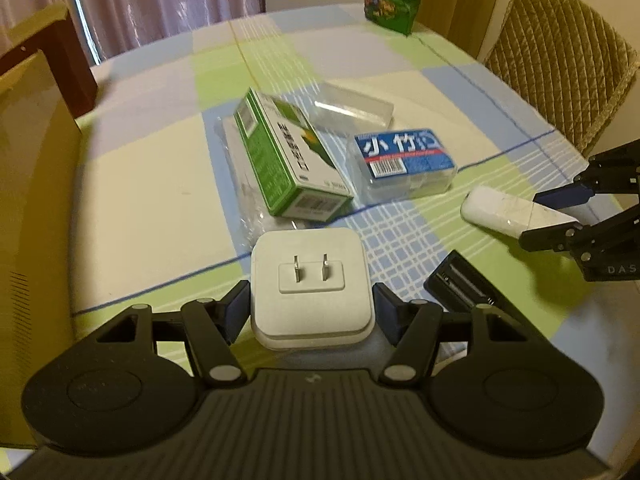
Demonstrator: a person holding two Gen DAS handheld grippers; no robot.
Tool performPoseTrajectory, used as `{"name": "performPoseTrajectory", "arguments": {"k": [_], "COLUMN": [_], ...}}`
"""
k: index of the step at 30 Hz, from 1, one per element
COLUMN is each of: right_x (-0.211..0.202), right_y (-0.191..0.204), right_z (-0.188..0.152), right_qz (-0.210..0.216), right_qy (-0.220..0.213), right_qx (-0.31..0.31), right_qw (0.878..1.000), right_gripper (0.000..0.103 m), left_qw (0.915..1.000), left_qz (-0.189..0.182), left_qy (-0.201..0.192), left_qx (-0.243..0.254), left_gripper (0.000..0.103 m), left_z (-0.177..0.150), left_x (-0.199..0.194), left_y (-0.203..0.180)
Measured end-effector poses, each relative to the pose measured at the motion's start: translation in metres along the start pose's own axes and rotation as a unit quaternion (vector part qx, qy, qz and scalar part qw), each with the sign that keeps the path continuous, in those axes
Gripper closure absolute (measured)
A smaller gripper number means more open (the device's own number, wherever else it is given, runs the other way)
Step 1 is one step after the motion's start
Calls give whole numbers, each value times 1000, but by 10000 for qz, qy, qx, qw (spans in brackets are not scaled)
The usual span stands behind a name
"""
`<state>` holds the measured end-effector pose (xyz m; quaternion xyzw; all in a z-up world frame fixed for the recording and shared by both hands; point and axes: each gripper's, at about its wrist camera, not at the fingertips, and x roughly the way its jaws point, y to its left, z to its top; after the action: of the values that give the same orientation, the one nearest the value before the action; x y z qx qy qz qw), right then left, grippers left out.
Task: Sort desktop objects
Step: 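Lift the plug adapter and white stick and carry them toward the cardboard box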
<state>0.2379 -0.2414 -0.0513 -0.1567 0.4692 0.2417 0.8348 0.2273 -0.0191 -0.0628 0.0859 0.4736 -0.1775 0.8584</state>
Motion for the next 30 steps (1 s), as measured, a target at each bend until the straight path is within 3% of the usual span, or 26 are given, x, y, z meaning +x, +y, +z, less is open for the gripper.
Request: {"name": "performPoseTrajectory", "arguments": {"k": [5, 17, 30], "right_x": [-6, 19, 35], "right_y": [11, 16, 19], "right_z": [5, -5, 17], "right_qz": [-24, -60, 59], "right_qy": [-31, 575, 1332], "right_qx": [-53, -433, -935], "right_qw": [10000, 9974, 9867], "right_gripper": [64, 64, 64], "left_qw": [9999, 9998, 9992], "left_qz": [19, -25, -101], "left_qy": [-109, -133, -279], "left_qx": [-31, -134, -277], "left_gripper": [43, 43, 43], "left_z": [-2, -14, -13], "left_x": [-15, -26, -32], "left_y": [3, 8, 11]}}
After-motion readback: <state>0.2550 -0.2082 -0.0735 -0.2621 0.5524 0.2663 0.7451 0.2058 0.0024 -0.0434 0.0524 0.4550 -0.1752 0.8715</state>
